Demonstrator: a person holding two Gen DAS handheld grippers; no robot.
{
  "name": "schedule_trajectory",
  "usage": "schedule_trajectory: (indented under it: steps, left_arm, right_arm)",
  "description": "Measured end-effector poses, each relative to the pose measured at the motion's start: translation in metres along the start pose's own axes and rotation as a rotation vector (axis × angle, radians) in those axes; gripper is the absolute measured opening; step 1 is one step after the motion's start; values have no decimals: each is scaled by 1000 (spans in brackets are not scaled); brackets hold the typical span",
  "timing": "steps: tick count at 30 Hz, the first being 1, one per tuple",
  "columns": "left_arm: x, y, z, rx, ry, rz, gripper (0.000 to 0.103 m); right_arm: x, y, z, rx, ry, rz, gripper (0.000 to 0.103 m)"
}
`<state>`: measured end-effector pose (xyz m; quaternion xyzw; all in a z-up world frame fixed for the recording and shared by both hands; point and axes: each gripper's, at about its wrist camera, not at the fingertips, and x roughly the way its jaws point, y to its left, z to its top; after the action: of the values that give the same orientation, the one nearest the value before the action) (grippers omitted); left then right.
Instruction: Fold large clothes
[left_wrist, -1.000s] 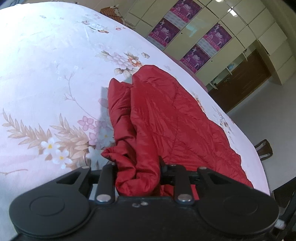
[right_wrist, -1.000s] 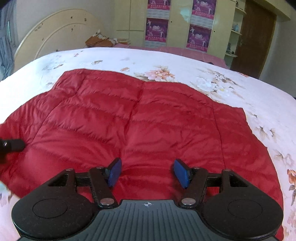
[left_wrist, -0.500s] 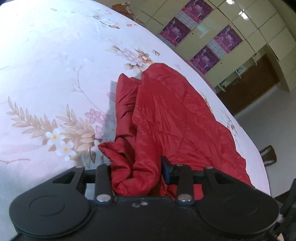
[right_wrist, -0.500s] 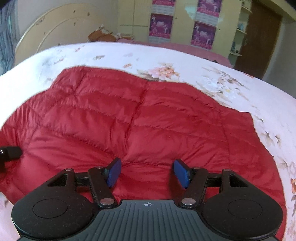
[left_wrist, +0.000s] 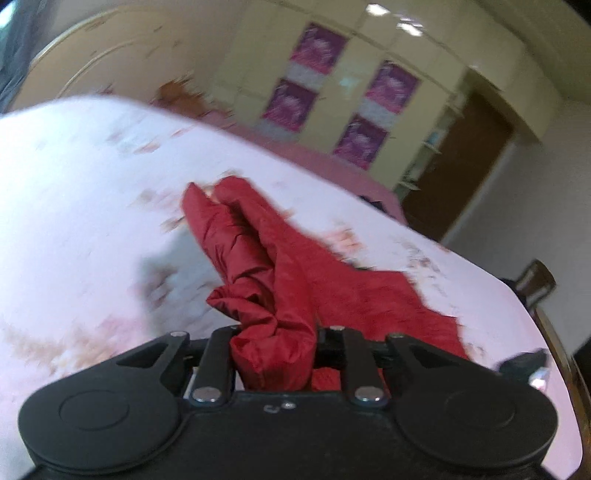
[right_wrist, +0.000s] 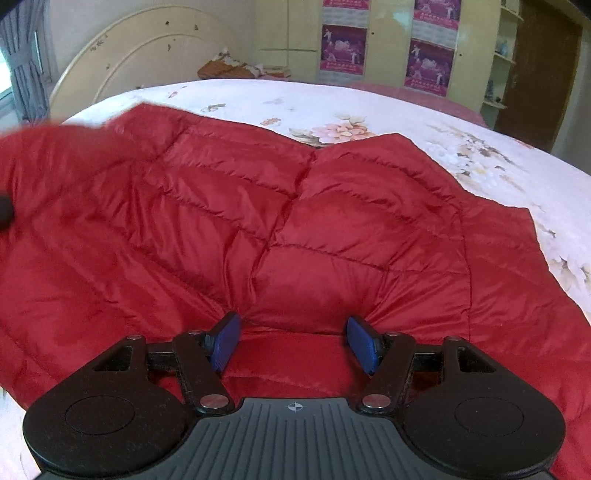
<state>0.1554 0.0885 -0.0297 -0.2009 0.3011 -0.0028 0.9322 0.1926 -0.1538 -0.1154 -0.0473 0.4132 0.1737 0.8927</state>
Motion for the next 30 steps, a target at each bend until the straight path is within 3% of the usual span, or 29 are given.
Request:
schedule_trajectory:
  steps: [4, 7, 16, 18, 21, 22, 23, 30]
  left_arm:
    - [-4, -43, 6, 89, -14, -42, 18]
    - [-2, -66, 4, 125, -14, -62, 18]
    - [15, -122, -16, 232, -1, -132, 18]
    - [20, -130, -21, 246, 14, -151, 18]
    - [31, -145, -29, 271, 46, -188, 18]
    - [34, -150, -35, 283, 57, -200, 18]
    - [39, -157, -41, 297, 70, -212, 18]
    - [82, -190, -85, 385, 184, -258, 18]
  right_arm:
    - [-9, -12, 8, 34, 18, 45, 63]
    - [-40, -34, 7, 85, -27, 53, 63]
    - [-130, -90, -56, 60, -64, -123, 63]
    - [-132, -103, -70, 107, -45, -131, 63]
    - [-118, -122, -82, 217, -1, -70, 62]
    - [-114, -124, -84, 247, 0, -46, 47]
    - [-109, -128, -85, 277, 3, -29, 44]
    - [-111, -134, -86, 318, -16, -5, 44]
